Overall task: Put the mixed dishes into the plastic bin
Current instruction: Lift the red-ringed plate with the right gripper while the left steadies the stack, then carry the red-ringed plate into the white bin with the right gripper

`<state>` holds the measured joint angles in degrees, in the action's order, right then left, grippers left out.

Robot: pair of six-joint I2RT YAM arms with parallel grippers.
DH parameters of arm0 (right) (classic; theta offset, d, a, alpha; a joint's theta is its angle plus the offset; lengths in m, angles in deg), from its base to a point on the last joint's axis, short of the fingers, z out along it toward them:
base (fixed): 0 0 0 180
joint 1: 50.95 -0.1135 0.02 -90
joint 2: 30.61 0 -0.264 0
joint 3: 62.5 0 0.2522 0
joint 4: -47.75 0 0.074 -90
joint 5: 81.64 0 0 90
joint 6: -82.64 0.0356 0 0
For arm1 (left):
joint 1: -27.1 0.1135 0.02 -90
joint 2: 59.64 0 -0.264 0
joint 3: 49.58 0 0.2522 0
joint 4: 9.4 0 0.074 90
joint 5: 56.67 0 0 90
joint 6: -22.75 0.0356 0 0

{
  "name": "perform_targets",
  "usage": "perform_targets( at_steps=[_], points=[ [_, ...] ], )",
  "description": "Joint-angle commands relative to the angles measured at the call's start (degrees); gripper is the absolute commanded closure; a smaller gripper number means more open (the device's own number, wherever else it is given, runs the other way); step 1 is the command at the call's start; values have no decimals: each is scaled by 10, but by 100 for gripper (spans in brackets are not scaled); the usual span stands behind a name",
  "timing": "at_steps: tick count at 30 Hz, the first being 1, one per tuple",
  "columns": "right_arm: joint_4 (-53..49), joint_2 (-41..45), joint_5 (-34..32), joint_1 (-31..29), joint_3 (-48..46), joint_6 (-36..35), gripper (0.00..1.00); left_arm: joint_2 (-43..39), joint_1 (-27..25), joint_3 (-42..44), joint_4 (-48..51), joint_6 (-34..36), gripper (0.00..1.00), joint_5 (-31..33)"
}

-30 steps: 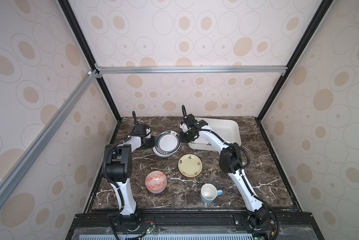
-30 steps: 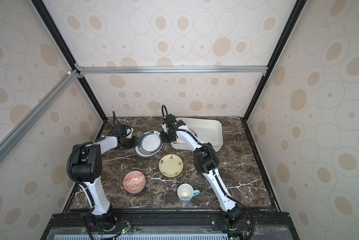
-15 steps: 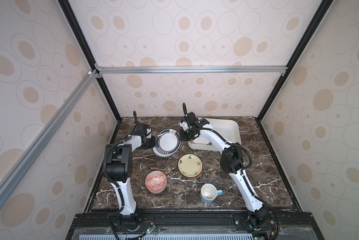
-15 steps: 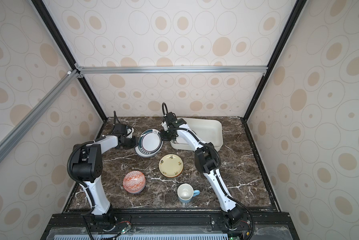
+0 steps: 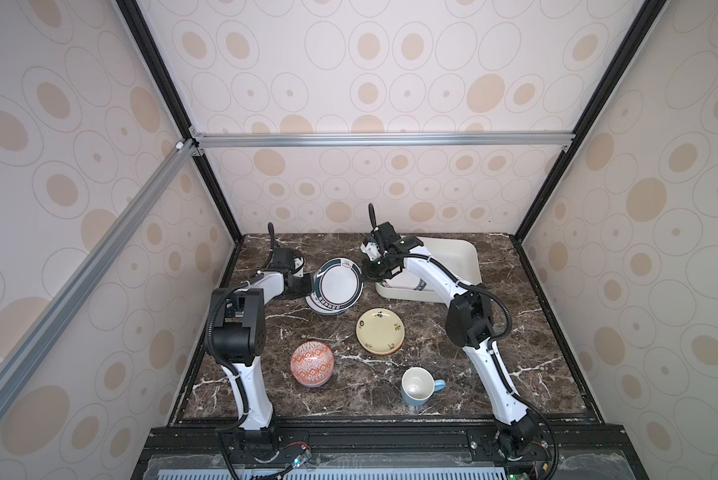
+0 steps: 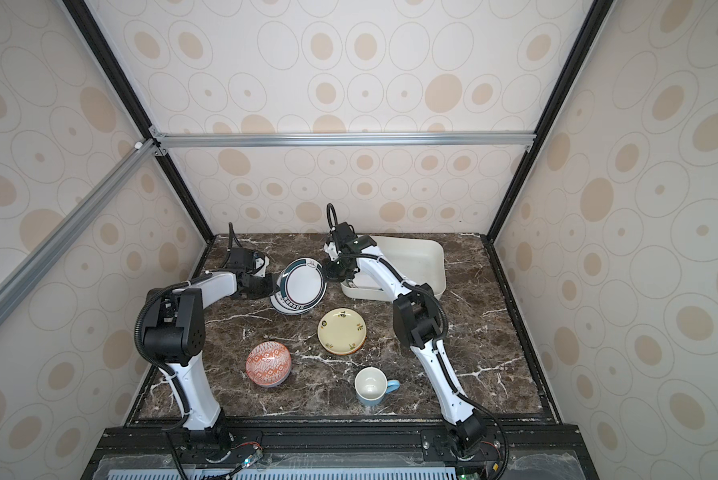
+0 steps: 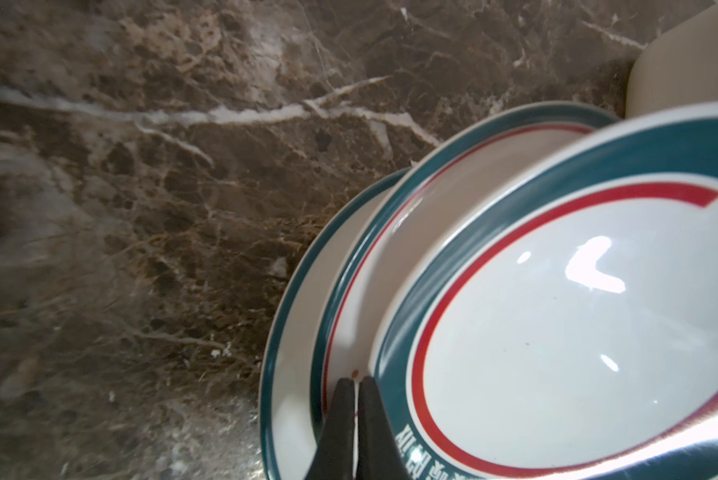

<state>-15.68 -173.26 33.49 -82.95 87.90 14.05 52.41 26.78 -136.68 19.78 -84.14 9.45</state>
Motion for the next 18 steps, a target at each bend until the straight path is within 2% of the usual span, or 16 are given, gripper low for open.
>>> perform_targets(
  at_steps=[1, 8, 15, 18],
  points=[
    [5, 31, 42, 8, -24, 12, 100, -28, 14, 5, 1, 10, 92, 9],
    [67, 50, 85, 26, -76, 56, 100, -48, 32, 13, -2, 4, 86, 8],
    [80, 48, 116, 39, -54, 73, 100, -64, 41, 2, 1, -1, 71, 11],
    [100, 49, 134, 45, -53, 95, 100, -69, 44, -5, 3, -1, 70, 12]
  ],
)
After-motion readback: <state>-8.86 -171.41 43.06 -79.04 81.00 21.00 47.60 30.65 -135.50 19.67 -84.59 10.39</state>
